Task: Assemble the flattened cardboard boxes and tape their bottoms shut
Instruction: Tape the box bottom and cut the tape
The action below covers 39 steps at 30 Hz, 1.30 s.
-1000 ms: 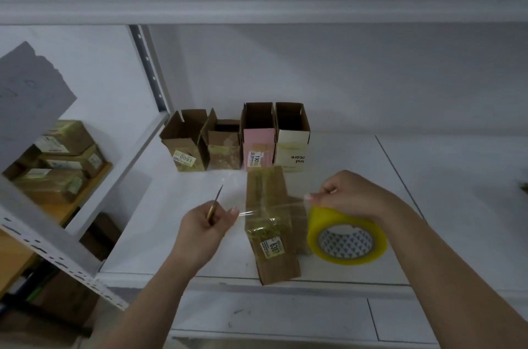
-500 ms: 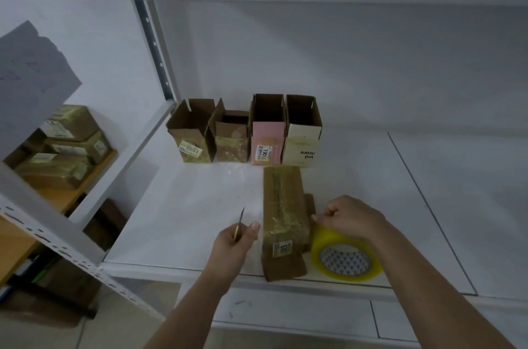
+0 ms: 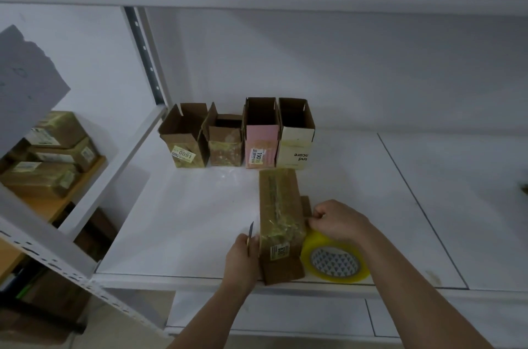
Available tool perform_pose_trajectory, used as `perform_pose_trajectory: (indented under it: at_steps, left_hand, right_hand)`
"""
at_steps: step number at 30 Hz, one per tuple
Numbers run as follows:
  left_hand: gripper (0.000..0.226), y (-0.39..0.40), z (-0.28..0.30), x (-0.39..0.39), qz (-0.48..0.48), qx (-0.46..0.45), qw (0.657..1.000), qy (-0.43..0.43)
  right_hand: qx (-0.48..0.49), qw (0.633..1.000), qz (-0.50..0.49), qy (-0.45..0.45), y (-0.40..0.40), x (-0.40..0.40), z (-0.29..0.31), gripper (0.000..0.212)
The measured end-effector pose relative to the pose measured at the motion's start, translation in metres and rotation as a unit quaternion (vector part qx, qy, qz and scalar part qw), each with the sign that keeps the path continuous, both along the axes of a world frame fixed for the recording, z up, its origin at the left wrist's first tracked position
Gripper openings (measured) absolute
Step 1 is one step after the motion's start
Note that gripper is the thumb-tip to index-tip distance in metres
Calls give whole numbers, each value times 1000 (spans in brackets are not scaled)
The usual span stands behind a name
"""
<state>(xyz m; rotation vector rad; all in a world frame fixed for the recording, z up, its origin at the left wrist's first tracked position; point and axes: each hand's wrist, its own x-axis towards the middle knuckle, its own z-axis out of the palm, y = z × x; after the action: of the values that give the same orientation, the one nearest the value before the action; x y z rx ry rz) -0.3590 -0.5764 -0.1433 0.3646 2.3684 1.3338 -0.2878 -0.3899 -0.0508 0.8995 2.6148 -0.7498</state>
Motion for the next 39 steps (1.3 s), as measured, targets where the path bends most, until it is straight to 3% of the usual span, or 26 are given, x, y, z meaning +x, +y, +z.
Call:
perform_pose_trajectory:
  at_steps: [2,5,7,9,13,17,19,25,27,29,31,34,39]
  left_hand:
    - [21,-5,10,-14,17,-16,1000,0]
    - [30,-10,49,-39,41,72,997,-1]
    - [29,-8,84,-45,-19,143,989,-41]
    - [31,2,113,-41,-144,154,975,-71]
    - [42,33,126,-23,-308,84,945,-67]
    - [42,44,107,-16,-294,50,953,-59]
    - [42,45,104,-16,-288,49,955,-43]
    - [43,47,105,-15,-300,12,954,-22]
    - [43,45,106,-18,-306,0,952,-23]
    - [42,41,106,-21,-309,-7,951,-30]
    - [42,40,106,-24,-318,-17,947,-36]
    - [42,39,110,-24,-357,-61,932,-5]
    - [44,44,124,-21,-443,-187,872,91]
  right_hand:
    - [-15,1000,-2,-2,-1,1,-1,25]
    - [-21,1000,-10,5,-4,2,-1,25]
    - [-28,1000,-4,3,-6,1,-1,26]
    - [-39,999,-1,1,-8,-1,-2,24]
    - [-55,998,-7,14,-8,3,-3,24]
    - [-192,975,-83,77,2,18,6,41]
    - [-239,965,-81,75,8,29,8,32]
    - [-126,987,-8,104,24,28,6,20]
    - [-87,994,9,66,26,25,8,23]
    - [10,999,39,-15,25,27,10,31]
    - [50,997,47,-26,27,33,8,38]
    - [-36,997,54,48,34,42,4,32]
    - [-181,976,20,117,35,50,5,18]
